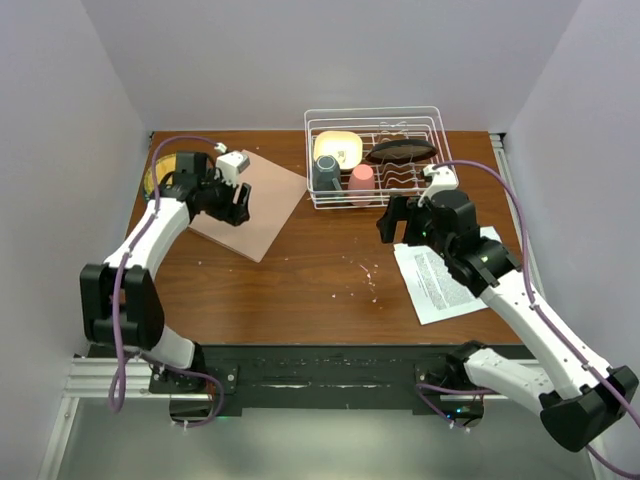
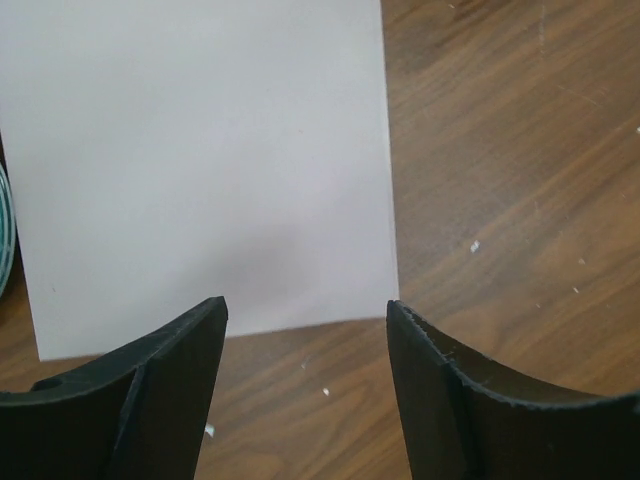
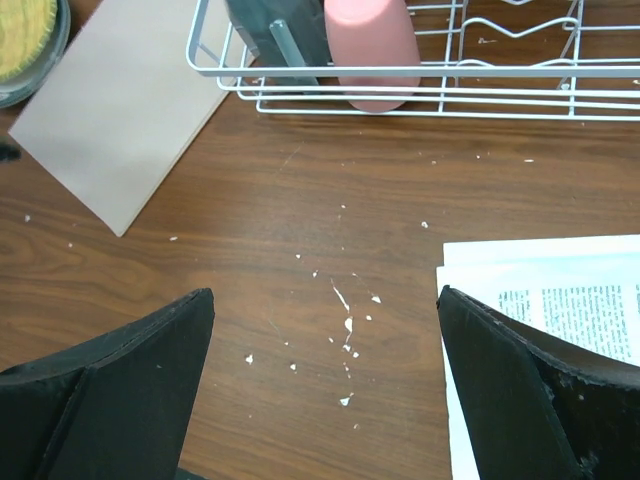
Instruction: Put the files into the folder
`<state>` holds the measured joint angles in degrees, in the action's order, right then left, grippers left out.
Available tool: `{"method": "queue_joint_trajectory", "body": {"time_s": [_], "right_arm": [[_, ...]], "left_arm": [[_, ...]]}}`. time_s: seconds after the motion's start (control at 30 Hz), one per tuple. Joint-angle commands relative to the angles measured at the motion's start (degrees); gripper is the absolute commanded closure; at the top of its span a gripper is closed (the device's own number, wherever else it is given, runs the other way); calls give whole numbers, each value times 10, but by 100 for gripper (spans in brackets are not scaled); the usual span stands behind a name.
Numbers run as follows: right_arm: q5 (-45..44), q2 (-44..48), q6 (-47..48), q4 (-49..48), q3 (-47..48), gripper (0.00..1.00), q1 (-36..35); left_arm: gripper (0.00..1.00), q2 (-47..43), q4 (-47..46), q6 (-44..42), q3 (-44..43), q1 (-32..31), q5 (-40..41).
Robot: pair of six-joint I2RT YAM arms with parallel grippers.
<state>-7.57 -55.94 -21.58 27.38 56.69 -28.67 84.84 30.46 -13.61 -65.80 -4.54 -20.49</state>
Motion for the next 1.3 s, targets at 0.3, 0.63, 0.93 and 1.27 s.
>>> {"method": "queue_joint_trajectory", "body": {"time_s": [0.3, 0.63, 0.93, 1.27], "right_arm": [[-108, -65, 27, -42, 9, 4, -88], [-153, -85, 35, -67, -1, 5, -160], [-158, -93, 24, -81, -7, 6, -189], [-157, -90, 18, -78, -17, 7, -196]], "left_arm": [[26, 321, -66, 67, -337, 9, 16], [23, 522, -114, 153, -542, 44, 59], [22, 565, -147, 175, -535, 68, 79], [22, 529, -140, 139, -432, 70, 26]]}}
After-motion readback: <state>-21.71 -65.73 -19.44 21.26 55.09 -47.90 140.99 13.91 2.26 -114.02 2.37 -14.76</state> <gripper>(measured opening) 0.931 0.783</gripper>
